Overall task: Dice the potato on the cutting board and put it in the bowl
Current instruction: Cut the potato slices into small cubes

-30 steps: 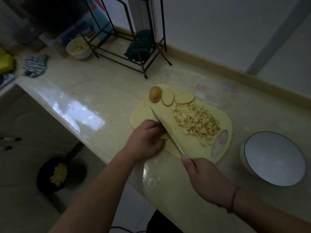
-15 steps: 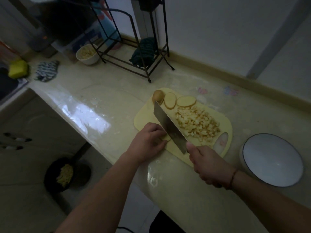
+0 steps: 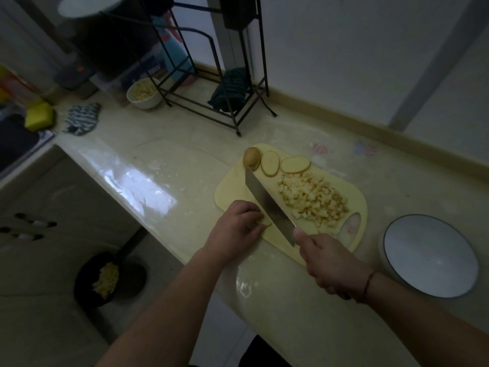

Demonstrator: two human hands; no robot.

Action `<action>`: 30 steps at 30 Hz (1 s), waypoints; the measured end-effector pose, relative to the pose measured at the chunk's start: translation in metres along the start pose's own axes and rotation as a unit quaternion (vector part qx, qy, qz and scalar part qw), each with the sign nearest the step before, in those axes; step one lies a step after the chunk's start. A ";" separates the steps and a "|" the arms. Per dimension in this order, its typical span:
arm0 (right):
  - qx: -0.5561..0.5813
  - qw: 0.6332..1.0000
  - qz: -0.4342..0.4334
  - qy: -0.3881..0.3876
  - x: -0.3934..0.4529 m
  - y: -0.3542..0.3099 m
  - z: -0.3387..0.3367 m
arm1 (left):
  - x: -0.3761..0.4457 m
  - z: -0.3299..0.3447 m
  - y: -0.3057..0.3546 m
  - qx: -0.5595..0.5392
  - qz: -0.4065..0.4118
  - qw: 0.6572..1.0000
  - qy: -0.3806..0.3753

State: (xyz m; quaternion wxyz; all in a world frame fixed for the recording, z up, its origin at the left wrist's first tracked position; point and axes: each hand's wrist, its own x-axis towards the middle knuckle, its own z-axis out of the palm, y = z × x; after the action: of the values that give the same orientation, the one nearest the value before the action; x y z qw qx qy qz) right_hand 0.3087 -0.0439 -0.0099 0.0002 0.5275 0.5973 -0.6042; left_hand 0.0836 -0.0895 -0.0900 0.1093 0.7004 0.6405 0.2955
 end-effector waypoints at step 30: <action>-0.112 0.991 -0.071 0.034 0.005 -0.001 0.012 | 0.004 -0.007 -0.003 0.034 0.024 0.999 -0.007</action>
State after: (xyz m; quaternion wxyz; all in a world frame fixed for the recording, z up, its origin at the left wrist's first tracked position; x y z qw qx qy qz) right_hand 0.2979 -0.0489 -0.0155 -0.0040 0.5006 0.6965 -0.5141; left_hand 0.0778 -0.0863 -0.0850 0.0823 0.7212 0.6322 0.2711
